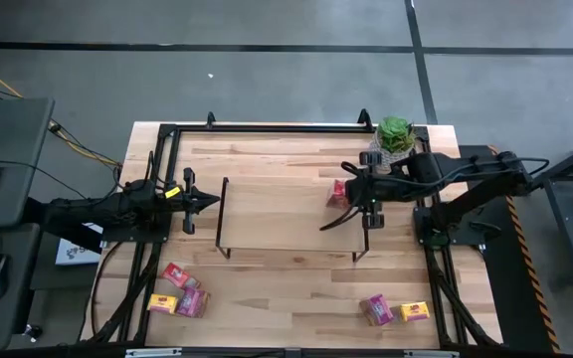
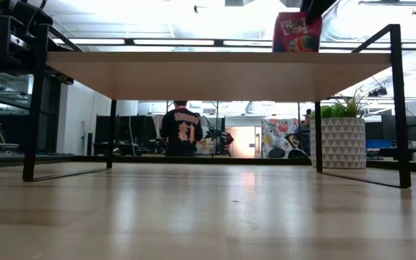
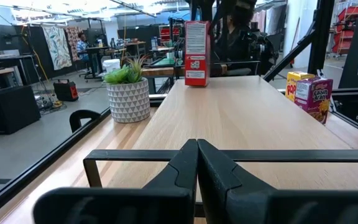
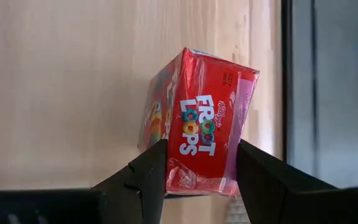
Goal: Stack cereal on shelf
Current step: Put the right red cereal box on the shelf
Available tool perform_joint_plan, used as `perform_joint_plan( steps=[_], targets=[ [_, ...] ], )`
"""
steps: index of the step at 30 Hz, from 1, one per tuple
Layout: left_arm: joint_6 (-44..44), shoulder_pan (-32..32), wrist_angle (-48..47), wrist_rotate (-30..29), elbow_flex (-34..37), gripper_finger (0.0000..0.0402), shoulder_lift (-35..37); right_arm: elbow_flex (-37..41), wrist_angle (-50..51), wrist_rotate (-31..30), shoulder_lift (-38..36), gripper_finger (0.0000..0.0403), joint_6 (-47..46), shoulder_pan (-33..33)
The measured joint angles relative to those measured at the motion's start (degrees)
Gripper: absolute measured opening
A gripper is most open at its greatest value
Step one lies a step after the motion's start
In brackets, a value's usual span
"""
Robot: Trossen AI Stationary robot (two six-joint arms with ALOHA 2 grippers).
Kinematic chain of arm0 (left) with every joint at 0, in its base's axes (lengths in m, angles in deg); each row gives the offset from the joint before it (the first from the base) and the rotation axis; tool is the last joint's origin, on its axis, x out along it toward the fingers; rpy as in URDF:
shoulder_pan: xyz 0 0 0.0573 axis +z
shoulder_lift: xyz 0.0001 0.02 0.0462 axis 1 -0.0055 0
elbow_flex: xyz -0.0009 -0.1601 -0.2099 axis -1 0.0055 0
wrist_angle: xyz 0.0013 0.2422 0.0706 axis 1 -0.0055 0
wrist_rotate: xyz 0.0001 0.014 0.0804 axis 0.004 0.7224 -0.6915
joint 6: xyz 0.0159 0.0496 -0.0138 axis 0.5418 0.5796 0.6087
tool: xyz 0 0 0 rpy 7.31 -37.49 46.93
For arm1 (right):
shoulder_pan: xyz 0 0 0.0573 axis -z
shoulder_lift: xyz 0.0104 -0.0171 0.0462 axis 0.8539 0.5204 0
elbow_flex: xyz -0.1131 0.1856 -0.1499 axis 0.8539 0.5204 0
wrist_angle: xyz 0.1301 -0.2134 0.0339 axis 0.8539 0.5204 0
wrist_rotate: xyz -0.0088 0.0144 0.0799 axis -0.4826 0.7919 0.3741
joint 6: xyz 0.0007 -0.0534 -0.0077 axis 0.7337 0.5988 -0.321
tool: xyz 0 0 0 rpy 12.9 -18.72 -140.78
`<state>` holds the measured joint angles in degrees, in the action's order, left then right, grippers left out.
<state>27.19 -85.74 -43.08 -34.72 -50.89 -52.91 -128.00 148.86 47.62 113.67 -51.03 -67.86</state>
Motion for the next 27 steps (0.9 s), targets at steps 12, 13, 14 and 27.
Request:
perform_joint_plan(
  steps=[12,13,14,27],
  targets=[
    [0.0,0.0,0.0,0.0,0.0,0.0003,0.0,0.1,0.5,-1.3,0.0,0.0161,3.3,1.7],
    [0.0,0.0,0.0,0.0,0.0,0.0003,0.0,0.1,0.8,-1.2,0.0,0.0161,3.5,1.9],
    [0.0,0.0,0.0,0.0,0.0,0.0003,0.0,0.1,1.1,-0.9,0.0,0.0161,3.6,2.2],
    [0.0,0.0,0.0,0.0,0.0,0.0003,0.0,0.0,0.2,1.2,0.0,0.0161,7.1,2.9]
  ],
)
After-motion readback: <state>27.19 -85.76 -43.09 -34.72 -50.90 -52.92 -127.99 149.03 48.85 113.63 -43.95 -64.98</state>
